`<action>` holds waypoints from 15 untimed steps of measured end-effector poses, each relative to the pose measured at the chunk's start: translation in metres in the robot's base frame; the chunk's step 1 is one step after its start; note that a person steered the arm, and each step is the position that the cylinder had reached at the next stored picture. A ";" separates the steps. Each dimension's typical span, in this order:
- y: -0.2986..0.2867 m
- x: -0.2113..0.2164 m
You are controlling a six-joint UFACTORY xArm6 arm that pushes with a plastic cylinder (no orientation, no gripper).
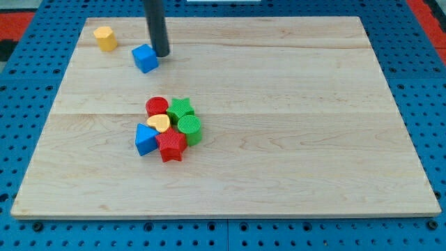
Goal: Push the blue cube closer to the blue triangle
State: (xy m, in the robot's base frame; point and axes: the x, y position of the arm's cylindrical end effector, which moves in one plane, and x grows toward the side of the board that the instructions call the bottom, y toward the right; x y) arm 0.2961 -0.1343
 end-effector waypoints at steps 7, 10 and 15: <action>-0.121 0.043; -0.127 0.098; -0.088 0.135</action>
State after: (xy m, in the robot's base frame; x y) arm 0.4312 -0.2228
